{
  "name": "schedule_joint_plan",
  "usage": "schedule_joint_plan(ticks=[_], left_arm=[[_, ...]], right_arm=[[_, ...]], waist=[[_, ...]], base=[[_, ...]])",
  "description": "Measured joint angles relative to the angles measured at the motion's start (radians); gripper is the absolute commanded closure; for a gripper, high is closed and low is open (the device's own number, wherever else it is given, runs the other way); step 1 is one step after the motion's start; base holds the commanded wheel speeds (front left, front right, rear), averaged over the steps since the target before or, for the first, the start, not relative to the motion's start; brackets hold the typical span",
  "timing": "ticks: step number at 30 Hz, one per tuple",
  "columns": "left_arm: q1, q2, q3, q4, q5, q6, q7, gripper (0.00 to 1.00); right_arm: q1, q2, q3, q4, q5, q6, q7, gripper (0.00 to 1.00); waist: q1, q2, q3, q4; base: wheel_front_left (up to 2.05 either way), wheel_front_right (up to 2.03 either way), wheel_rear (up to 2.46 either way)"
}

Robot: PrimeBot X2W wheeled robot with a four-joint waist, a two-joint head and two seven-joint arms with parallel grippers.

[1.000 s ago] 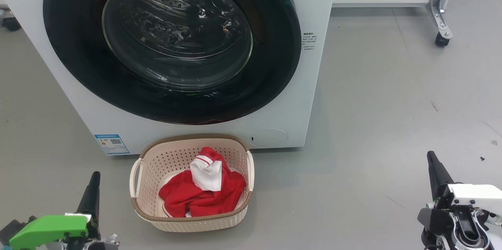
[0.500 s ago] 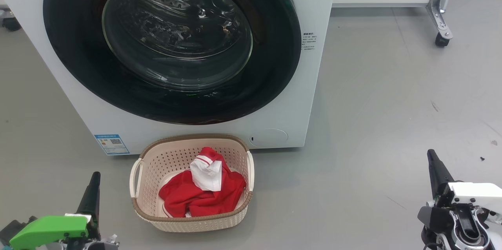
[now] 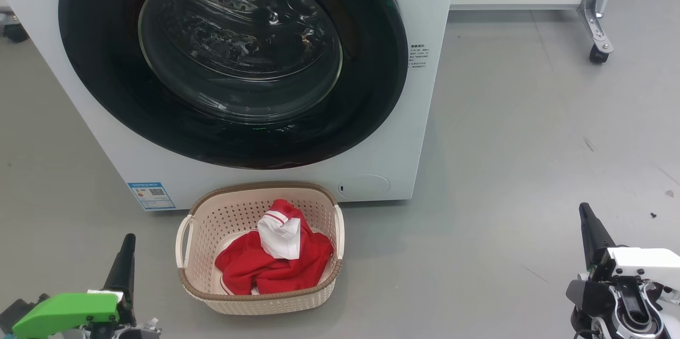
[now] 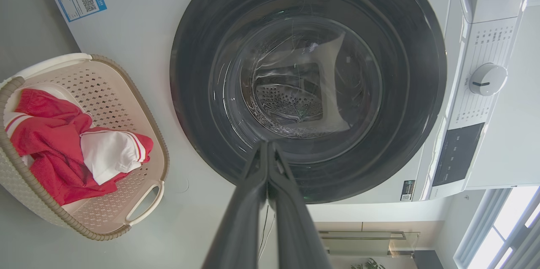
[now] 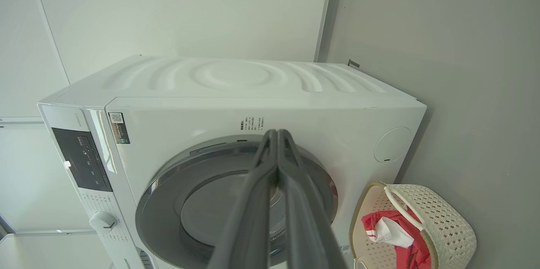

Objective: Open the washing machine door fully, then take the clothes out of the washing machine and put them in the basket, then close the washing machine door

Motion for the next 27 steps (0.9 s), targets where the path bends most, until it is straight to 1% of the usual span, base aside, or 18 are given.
schedule_joint_plan(ticks=[27], left_arm=[[-0.004, -0.001, 0.003, 0.007, 0.0, 0.0, 0.004, 1.0]], right_arm=[[-0.001, 0.0, -0.003, 0.005, 0.0, 0.001, 0.002, 1.0]], waist=[[0.0, 0.0, 0.0, 0.0]], base=[[0.0, 0.0, 0.0]])
